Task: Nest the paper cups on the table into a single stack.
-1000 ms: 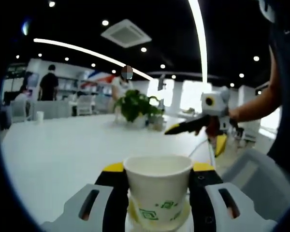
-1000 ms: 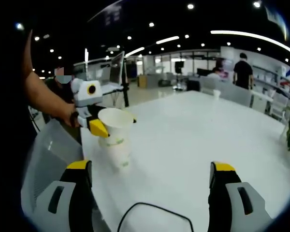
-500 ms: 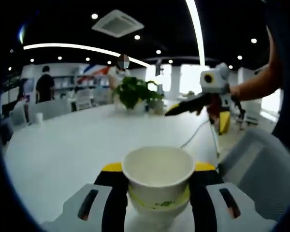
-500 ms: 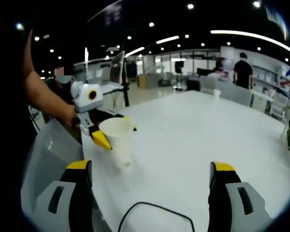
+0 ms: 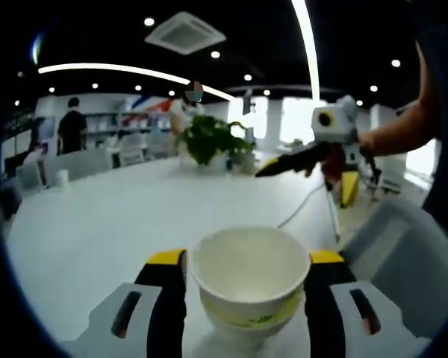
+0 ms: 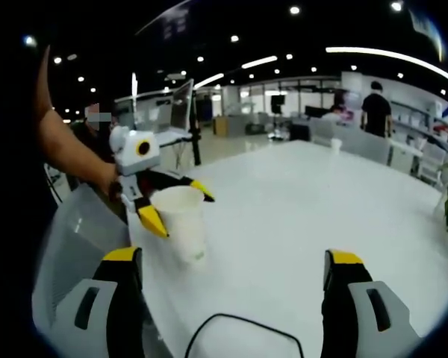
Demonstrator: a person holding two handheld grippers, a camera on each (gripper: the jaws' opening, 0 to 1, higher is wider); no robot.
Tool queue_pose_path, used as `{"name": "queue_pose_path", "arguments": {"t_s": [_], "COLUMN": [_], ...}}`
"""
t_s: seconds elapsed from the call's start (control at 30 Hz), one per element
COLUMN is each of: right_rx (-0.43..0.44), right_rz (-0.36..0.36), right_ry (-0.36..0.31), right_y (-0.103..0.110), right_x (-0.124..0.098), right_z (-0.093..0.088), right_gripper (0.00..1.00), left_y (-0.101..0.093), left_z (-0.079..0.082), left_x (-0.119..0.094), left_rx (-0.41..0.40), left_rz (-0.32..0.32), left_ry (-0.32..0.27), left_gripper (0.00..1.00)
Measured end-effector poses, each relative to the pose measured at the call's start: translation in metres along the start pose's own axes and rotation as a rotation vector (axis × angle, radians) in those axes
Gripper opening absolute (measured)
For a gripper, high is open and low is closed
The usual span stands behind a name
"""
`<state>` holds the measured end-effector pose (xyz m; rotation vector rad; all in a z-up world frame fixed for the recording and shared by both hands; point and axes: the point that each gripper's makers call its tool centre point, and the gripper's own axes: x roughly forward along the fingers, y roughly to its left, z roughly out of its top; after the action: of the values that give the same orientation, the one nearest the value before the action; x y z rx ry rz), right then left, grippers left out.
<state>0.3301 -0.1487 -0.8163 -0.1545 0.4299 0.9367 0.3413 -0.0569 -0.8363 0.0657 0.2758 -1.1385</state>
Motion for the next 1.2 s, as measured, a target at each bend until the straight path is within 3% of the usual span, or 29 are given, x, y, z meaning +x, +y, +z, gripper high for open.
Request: {"name": "queue_pose_path", "arguments": {"t_s": [0.13,0.33,0.53,0.63,0.77,0.9,1.0,1.2], "right_rx": [-0.001,-0.007,-0.023,-0.037,-0.059,-0.068,-0.080,-0.119], "right_rz": [-0.004,-0.008,-0.009,-0.005,0.017,0.035,0.043,0.072], "right_ry": [-0.003,-0.011,-0.022,-0.021,-0.001,0.007,0.007,0.026], "right_y": [-0.002,-0.003,-0.004,-0.004,0.004,0.010,0.013,0.022], "right_x": [-0.001,-0.002,-0.001,0.001,0.009,0.018,0.027,0.041], "right_z": [0.001,0.006,0.010,0.010,0.004,-0.001,-0.003,-0.012], "right_gripper": [1.00,1.00,1.00,1.00,1.00,1.00,1.00,0.98], "left_y": [0.004,0.016,0.023,0.026,0.034,0.034,0.031,0.021], "left_z": [0.004,0.021,0.029,0.025,-0.001,-0.010,-0.012,-0.038], "left_x": [-0.001,-0.011,-0.033,-0.047,-0.063,-0.073,-0.075,-0.070], "left_rx": [0.000,-0.001,0.020,0.025,0.045,0.033,0.047,0.107], "left_rz": [0.015,0.051,0.081,0.090,0.118,0.130,0.124,0.084], "left_ry": [-0.008,-0.041,-0.045,-0.030,0.072,0.094,0.096,0.198], "left_gripper": [0.74,0.98,0.98,0.98,0.98,0.98,0.98,0.95]}}
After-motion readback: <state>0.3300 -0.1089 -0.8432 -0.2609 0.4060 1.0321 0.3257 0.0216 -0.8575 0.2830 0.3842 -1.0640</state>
